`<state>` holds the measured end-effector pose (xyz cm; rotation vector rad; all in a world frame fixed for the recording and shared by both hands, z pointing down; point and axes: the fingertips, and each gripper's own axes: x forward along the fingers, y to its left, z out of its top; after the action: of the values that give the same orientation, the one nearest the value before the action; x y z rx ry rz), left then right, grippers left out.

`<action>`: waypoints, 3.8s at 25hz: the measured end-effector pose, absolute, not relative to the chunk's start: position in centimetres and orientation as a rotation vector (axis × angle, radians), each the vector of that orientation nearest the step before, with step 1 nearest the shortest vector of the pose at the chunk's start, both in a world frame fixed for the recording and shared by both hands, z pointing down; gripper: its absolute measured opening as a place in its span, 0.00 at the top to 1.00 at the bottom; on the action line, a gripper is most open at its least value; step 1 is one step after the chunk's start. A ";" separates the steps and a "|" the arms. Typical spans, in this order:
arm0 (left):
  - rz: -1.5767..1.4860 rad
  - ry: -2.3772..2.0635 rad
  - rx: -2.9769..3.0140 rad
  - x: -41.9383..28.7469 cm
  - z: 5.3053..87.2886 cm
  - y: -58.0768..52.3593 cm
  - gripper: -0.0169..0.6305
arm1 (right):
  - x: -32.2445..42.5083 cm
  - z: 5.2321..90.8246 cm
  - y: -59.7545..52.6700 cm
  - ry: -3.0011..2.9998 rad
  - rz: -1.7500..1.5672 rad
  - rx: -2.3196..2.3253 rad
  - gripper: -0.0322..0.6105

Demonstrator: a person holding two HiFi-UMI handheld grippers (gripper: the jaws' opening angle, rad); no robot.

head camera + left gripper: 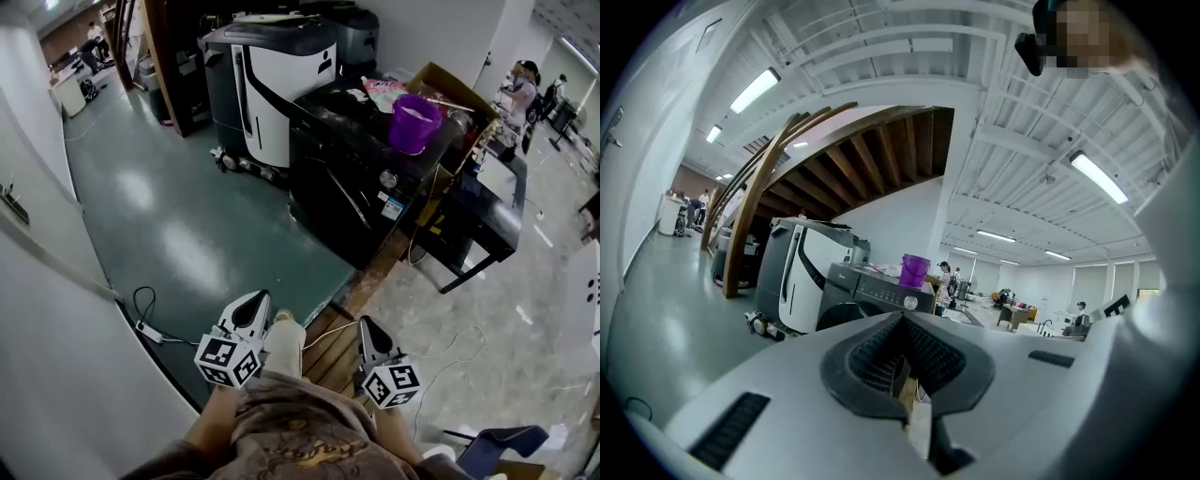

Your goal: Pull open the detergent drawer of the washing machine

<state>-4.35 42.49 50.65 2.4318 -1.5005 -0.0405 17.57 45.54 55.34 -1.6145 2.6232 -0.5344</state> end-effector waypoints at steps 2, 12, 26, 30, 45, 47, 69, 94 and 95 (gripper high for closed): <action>-0.043 -1.502 2.431 -4.4 50.8 42.1 0.94 | 17.6 55.5 45.2 2.622 -0.537 -1.613 0.95; -0.033 -1.486 2.428 -4.1 51.2 37.1 0.94 | 17.8 56.4 40.2 2.641 -0.547 -1.620 0.95; -0.012 -1.447 2.406 -5.6 53.2 22.9 0.94 | 15.8 57.3 26.5 2.662 -0.568 -1.625 0.95; -0.005 -1.409 2.404 -6.2 53.1 17.5 0.94 | 15.1 56.9 21.7 2.652 -0.583 -1.648 0.95; -0.068 -1.195 2.441 -8.2 47.2 -2.2 0.94 | 10.8 51.2 4.9 2.625 -0.631 -1.756 0.95; -0.081 -1.161 2.454 -8.2 45.9 -3.4 0.94 | 10.3 49.9 3.7 2.618 -0.625 -1.764 0.95; -0.103 -1.030 2.514 -5.9 41.7 -8.1 0.94 | 10.8 45.1 -1.7 2.557 -0.555 -1.811 0.95; -0.218 -0.968 2.425 -3.3 41.4 -10.6 0.75 | 12.6 44.5 -6.1 2.625 -0.521 -1.679 0.95; -0.238 -0.947 2.409 -3.2 41.4 -10.7 0.72 | 12.6 44.5 -6.3 2.628 -0.524 -1.675 0.95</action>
<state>-3.25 -10.73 41.40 2.4086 -0.9468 -0.2379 12.61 -6.25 44.51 -1.6746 2.6281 -0.5241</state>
